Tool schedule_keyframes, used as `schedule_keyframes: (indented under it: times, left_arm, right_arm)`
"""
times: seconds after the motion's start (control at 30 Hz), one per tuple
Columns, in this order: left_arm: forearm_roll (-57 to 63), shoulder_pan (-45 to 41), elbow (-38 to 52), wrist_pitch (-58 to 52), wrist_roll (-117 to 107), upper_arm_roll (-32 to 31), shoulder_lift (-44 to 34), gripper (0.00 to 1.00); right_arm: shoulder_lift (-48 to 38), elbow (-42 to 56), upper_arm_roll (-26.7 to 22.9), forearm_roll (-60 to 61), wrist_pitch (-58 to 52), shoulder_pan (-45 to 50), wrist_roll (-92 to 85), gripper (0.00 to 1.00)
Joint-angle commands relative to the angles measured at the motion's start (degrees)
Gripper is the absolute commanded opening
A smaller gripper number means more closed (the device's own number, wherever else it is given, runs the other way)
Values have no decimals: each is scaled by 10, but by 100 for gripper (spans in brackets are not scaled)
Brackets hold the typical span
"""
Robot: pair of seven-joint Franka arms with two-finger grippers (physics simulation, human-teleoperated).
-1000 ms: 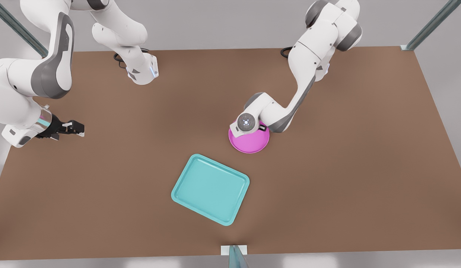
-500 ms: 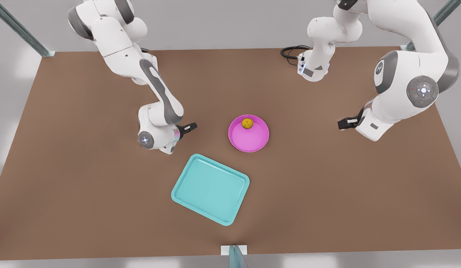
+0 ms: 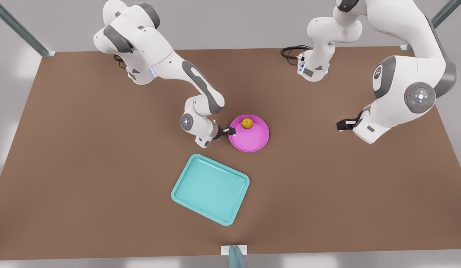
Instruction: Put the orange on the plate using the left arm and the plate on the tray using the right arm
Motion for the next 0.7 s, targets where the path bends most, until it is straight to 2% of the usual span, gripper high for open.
schedule_keyframes:
  times: [0.0, 0.3, 0.37, 0.43, 0.5, 0.57, 0.6, 0.67]
  left_arm:
    - [0, 0, 1, -3, 39, 0, 1, 100]
    - [1, 4, 2, -3, 40, 8, 8, 100]
    - [1, 4, 4, -3, 39, 9, 8, 100]
    - [1, 4, 4, -3, 38, 8, 8, 100]
    - [1, 4, 4, -2, 39, 8, 9, 100]
    - [-5, 3, 5, 4, 39, 8, 22, 100]
    - [-5, -1, 6, 3, 39, 4, 21, 100]
    - [-6, -4, 13, 3, 39, 2, 20, 100]
  right_arm:
    - [3, 1, 2, 6, 32, 5, 67, 100]
    - [29, 18, 22, 8, 35, 13, 62, 100]
    - [30, 17, 22, 8, 34, 13, 60, 75]
    - [31, 17, 22, 7, 33, 11, 60, 60]
    - [31, 17, 22, 7, 32, 10, 60, 50]
    - [36, 17, 22, 7, 32, 7, 59, 48]
    - [36, 17, 23, 7, 32, 6, 59, 42]
    - [36, 17, 23, 7, 31, 6, 59, 38]
